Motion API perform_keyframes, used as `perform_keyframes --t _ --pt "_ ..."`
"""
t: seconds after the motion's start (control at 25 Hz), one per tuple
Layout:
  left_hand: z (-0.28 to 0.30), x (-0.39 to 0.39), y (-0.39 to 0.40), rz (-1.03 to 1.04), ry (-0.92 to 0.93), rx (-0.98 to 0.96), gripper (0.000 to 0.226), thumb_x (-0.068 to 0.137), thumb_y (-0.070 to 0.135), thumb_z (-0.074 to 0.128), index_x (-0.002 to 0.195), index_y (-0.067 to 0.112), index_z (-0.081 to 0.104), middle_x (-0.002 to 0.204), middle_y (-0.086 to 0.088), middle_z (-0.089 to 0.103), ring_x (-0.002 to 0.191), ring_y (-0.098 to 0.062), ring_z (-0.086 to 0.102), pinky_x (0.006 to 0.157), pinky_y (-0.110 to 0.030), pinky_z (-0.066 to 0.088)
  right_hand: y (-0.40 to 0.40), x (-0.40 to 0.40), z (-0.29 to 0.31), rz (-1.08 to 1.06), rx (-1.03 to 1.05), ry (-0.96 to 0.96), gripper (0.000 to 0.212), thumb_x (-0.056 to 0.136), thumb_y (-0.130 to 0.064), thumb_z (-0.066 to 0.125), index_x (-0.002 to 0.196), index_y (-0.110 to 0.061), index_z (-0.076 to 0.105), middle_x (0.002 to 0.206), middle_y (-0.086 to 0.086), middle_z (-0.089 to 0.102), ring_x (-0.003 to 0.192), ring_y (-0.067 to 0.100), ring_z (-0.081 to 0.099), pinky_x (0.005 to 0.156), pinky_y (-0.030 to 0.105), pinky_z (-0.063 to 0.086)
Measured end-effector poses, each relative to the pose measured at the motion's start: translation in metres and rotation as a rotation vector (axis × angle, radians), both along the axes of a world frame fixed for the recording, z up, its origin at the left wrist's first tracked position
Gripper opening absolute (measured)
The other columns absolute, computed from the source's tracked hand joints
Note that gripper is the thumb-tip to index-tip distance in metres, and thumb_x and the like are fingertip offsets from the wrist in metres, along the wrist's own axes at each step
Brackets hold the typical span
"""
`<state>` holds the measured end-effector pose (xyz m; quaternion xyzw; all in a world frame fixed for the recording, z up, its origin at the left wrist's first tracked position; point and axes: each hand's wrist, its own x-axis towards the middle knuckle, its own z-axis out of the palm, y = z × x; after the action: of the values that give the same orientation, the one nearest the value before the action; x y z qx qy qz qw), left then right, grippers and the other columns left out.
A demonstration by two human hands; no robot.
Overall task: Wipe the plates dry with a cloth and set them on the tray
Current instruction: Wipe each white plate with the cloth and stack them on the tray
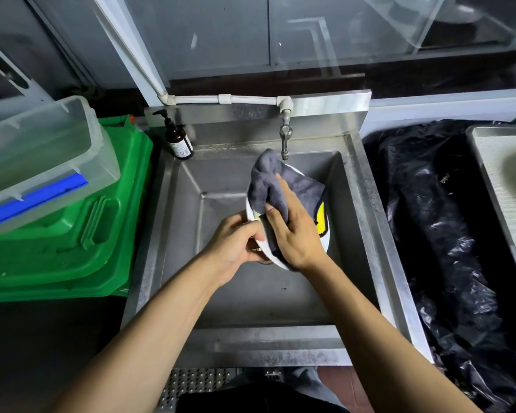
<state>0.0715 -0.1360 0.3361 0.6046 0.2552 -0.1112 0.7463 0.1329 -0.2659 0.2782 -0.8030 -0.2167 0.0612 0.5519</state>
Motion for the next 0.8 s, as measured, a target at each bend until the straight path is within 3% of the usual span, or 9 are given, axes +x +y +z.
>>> perform_keyframes --t 0.08,0.16,0.36,0.52,0.6,0.72,0.8 --pt "0.002 -0.003 0.002 -0.017 0.001 -0.011 0.024 0.06 0.002 0.053 0.059 0.02 0.069 0.068 -0.009 0.063 0.065 -0.026 0.063 0.066 -0.051 0.06 -0.01 0.01 -0.002 -0.167 -0.049 0.064 0.055 0.108 -0.033 0.046 0.159 -0.023 0.031 0.167 -0.005 0.025 0.152 0.001 0.015 0.128 0.032 0.014" --pt "0.003 -0.003 0.001 -0.026 0.006 -0.014 0.026 0.063 0.0 0.055 0.063 0.02 0.072 0.078 -0.013 0.064 0.074 -0.03 0.064 0.071 -0.057 0.059 -0.011 0.012 -0.003 -0.26 -0.04 0.125 0.055 0.108 -0.033 0.045 0.16 -0.025 0.029 0.167 -0.007 0.023 0.154 0.005 0.015 0.128 0.038 0.014" --pt "0.006 0.0 0.002 -0.02 -0.019 0.046 0.023 0.074 -0.009 0.048 0.084 0.006 0.063 0.085 -0.02 0.056 0.076 -0.033 0.059 0.068 -0.052 0.058 0.004 -0.001 0.001 -0.046 0.012 -0.115 0.056 0.106 -0.04 0.044 0.158 -0.034 0.025 0.157 -0.041 0.012 0.153 -0.005 0.012 0.127 0.026 0.014" --pt "0.009 -0.005 0.0 -0.038 0.002 0.02 0.021 0.069 -0.003 0.056 0.072 0.013 0.069 0.088 -0.019 0.064 0.079 -0.033 0.062 0.073 -0.056 0.058 -0.011 0.019 -0.006 -0.344 -0.042 0.074 0.057 0.107 -0.034 0.044 0.16 -0.022 0.028 0.168 -0.006 0.022 0.155 0.009 0.014 0.128 0.039 0.014" --pt "0.01 -0.006 -0.002 -0.04 0.002 0.02 0.021 0.063 0.001 0.057 0.068 0.016 0.07 0.082 -0.016 0.065 0.073 -0.03 0.064 0.071 -0.054 0.06 -0.005 0.012 -0.003 -0.29 0.002 0.058 0.057 0.107 -0.035 0.044 0.16 -0.024 0.028 0.168 -0.007 0.023 0.156 0.008 0.015 0.128 0.039 0.015" --pt "0.011 -0.004 -0.001 -0.038 -0.014 0.039 0.021 0.06 0.002 0.055 0.064 0.018 0.068 0.072 -0.014 0.059 0.065 -0.027 0.062 0.066 -0.05 0.06 0.005 0.0 0.001 -0.069 0.044 -0.082 0.057 0.106 -0.04 0.044 0.159 -0.03 0.027 0.164 -0.024 0.02 0.154 -0.001 0.015 0.127 0.027 0.016" --pt "0.011 -0.005 0.002 -0.048 -0.011 0.039 0.021 0.062 0.002 0.055 0.067 0.017 0.069 0.081 -0.017 0.061 0.072 -0.031 0.063 0.07 -0.056 0.059 -0.003 0.008 -0.001 -0.114 0.008 -0.051 0.056 0.107 -0.038 0.044 0.16 -0.025 0.029 0.167 -0.015 0.021 0.155 0.002 0.014 0.127 0.029 0.015"
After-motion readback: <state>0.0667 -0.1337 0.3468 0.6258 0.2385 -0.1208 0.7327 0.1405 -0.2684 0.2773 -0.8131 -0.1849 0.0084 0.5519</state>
